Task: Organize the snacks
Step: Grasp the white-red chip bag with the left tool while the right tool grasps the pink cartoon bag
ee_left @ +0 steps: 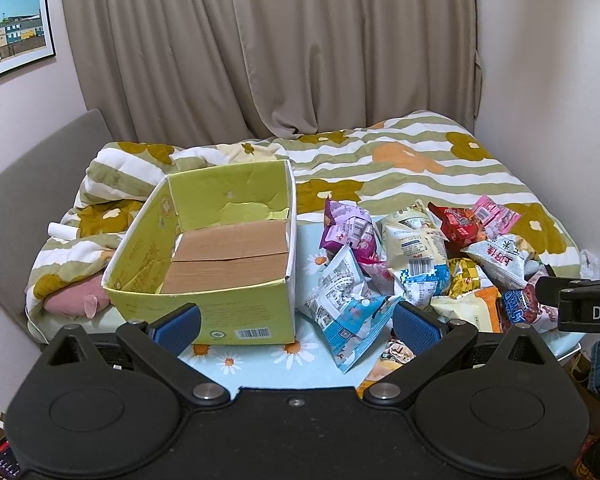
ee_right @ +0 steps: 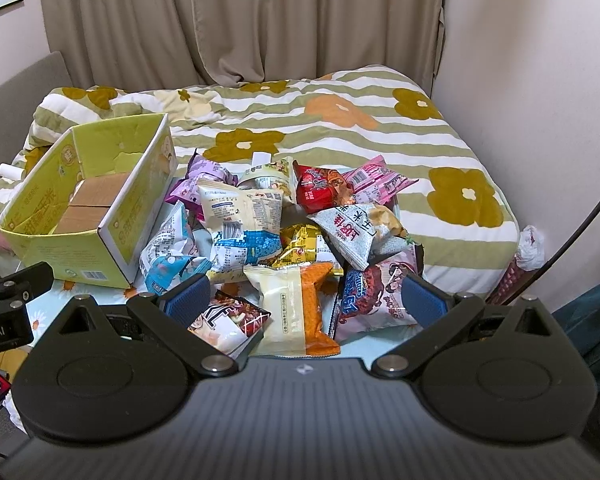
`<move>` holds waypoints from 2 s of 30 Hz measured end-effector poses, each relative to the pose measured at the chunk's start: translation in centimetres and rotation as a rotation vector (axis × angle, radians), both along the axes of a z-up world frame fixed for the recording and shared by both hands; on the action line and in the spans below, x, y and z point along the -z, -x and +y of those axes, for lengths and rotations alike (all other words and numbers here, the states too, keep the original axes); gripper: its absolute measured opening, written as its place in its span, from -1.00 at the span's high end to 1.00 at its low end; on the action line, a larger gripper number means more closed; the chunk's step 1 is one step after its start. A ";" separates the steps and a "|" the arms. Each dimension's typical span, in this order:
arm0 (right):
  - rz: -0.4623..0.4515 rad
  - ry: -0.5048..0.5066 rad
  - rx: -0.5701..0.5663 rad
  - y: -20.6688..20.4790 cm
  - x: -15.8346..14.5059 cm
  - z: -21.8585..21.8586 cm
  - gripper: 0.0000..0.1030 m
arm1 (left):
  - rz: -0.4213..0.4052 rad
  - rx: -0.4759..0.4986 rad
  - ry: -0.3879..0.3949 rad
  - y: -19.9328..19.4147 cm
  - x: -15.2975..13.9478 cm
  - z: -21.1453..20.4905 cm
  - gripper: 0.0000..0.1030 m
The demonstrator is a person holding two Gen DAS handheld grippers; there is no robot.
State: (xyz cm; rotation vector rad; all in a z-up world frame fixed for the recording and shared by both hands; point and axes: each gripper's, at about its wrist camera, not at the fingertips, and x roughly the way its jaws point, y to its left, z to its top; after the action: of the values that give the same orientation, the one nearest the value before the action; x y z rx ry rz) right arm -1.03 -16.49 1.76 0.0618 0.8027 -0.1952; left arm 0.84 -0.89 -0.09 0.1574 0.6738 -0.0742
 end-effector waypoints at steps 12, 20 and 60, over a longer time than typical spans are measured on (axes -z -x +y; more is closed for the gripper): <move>0.017 -0.007 0.015 -0.7 0.4 -0.5 -1.00 | 0.034 0.030 0.001 -1.3 0.1 -0.4 -1.00; 0.044 -0.008 0.069 -1.3 2.5 -2.3 -1.00 | 0.122 0.169 0.023 -3.6 3.2 -1.6 -1.00; 0.236 -0.100 -0.027 -10.3 16.7 -11.8 -1.00 | 0.496 0.323 -0.078 -11.3 19.2 -10.8 -0.42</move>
State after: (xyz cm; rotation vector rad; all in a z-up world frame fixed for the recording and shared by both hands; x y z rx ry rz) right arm 9.26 -28.25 -14.97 0.1236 1.0484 -0.1384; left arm 12.16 -11.68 -19.33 0.3281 1.1423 -0.4075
